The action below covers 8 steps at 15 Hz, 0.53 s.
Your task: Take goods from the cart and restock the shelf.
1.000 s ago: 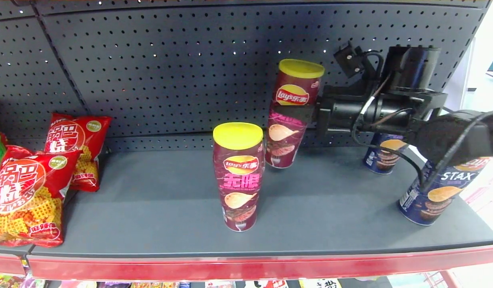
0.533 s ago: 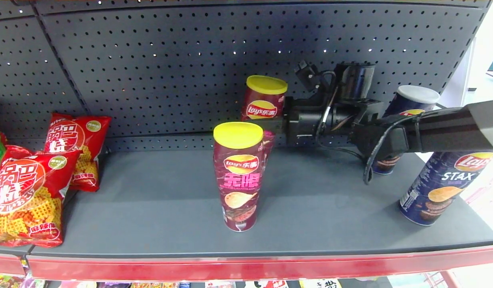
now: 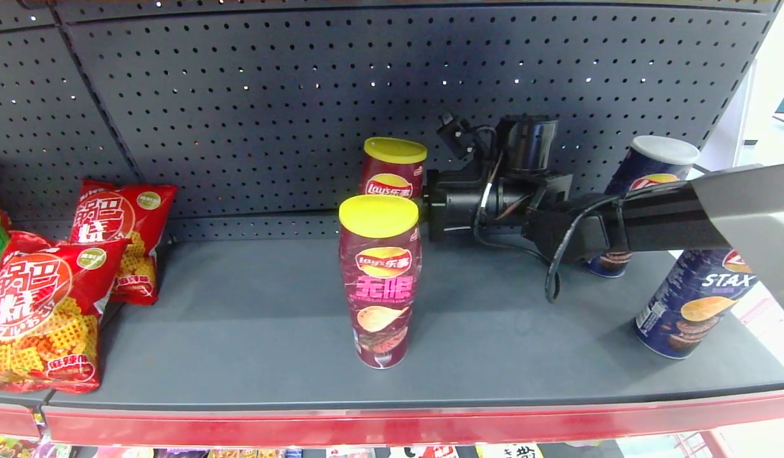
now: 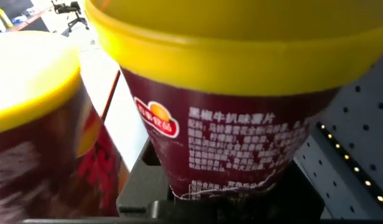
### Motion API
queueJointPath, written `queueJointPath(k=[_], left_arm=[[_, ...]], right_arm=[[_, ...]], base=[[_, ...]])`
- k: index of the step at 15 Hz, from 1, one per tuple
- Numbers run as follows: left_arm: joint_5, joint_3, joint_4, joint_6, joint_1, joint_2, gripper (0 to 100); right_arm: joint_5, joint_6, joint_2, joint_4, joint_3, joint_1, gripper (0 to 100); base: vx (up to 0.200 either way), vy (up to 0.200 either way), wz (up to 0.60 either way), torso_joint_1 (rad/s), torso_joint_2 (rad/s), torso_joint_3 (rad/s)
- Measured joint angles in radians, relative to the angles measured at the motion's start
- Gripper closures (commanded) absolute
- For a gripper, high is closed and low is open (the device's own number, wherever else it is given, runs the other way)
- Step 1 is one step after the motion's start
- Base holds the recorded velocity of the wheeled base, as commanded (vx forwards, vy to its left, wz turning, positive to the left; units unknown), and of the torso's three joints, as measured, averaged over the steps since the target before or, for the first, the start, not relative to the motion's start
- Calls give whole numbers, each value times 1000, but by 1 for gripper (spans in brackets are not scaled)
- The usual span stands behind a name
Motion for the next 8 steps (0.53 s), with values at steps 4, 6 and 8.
queueJointPath(k=[4, 6, 8], left_arm=[[0, 0, 0, 0, 0, 0, 0], [0, 0, 0, 0, 0, 0, 0], [0, 0, 0, 0, 0, 0, 0]], right_arm=[[0, 2, 15, 0, -3, -10, 100], [0, 2, 21, -1, -5, -18, 100], [0, 2, 30, 0, -23, -29, 100]], base=[[0, 0, 0, 0, 0, 0], [0, 0, 0, 0, 0, 0], [0, 0, 0, 0, 0, 0]])
